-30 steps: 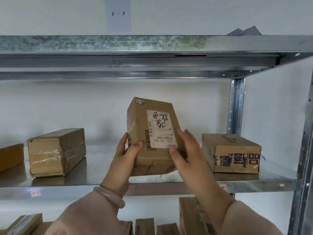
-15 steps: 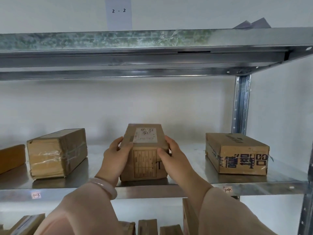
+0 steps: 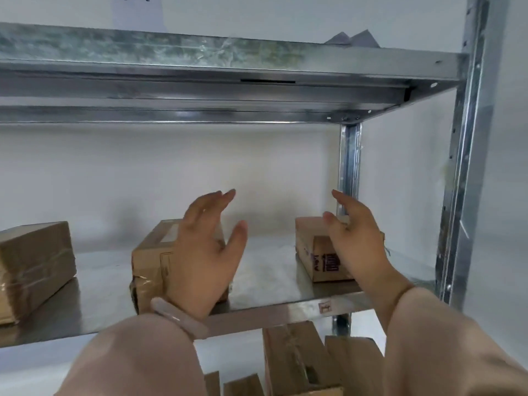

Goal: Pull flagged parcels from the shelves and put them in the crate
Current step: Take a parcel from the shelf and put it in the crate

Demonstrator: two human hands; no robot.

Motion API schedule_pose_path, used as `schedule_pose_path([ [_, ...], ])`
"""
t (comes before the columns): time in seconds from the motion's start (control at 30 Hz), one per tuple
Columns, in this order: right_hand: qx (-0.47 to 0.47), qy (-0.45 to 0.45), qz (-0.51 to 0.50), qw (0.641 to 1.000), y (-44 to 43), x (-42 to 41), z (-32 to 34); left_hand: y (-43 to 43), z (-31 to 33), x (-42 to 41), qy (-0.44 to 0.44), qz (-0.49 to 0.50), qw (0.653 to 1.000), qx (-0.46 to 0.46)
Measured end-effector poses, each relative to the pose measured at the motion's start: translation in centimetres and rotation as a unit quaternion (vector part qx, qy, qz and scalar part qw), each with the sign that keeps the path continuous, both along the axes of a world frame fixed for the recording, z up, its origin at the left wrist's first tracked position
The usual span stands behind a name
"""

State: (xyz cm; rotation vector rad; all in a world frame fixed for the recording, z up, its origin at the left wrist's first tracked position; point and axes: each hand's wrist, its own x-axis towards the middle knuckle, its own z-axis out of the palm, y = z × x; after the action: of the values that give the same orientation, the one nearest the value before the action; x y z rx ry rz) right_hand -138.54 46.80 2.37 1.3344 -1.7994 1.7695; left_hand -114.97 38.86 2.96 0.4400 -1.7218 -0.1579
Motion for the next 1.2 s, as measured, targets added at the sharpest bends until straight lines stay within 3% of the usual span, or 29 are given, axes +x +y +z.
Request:
schedule_pose_path([
  [0.1, -0.023, -0.095, -0.057, 0.994, 1.5, -4.2, -0.8, 0.7, -1.3, -4.7, -0.056, -0.086, 0.994, 0.045],
  [0.17, -0.036, -0.175, -0.071, 0.981, 2.2, -6.0, -1.2, 0.7, -2.3, -7.6, -0.082, -0.139, 0.979, 0.124],
  [0.3, 0.089, -0.281, -0.027, 0.955, 2.4, -7.7, -1.7, 0.4, -3.0, -12.2, -0.141, -0.184, 0.938, 0.259],
  [0.4, 0.163, -0.272, 0.011, 0.948, 2.4, -7.5, -2.3, 0.7, -3.2, -14.2, -0.186, -0.271, 0.901, 0.282],
  [0.47, 0.145, -0.284, 0.042, 0.947, 2.8, -7.2, -2.8, 0.9, -3.5, -14.8, -0.176, -0.282, 0.895, 0.297],
  [0.57, 0.038, -0.339, 0.104, 0.934, 3.7, -6.6, -3.4, 0.9, -3.9, -14.6, -0.103, -0.231, 0.91, 0.327],
  [0.67, -0.073, -0.285, 0.106, 0.95, 4.3, -5.9, -3.8, 1.8, -4.0, -14.0, -0.028, -0.198, 0.928, 0.316],
  [0.77, -0.122, -0.243, 0.12, 0.955, 4.5, -4.9, -4.1, 2.5, -4.3, -13.5, 0.024, -0.204, 0.938, 0.278],
  [0.9, -0.056, -0.282, 0.188, 0.939, 5.1, -4.6, -4.2, 2.5, -4.5, -12.2, 0.052, -0.233, 0.937, 0.253],
  [1.03, -0.066, -0.331, 0.319, 0.886, 5.6, -3.8, -4.0, 2.3, -4.8, -11.7, -0.006, -0.231, 0.936, 0.266],
  [1.2, -0.106, -0.189, 0.255, 0.942, 5.3, -0.2, -4.0, 3.6, -3.9, -11.1, -0.084, -0.223, 0.94, 0.244],
])
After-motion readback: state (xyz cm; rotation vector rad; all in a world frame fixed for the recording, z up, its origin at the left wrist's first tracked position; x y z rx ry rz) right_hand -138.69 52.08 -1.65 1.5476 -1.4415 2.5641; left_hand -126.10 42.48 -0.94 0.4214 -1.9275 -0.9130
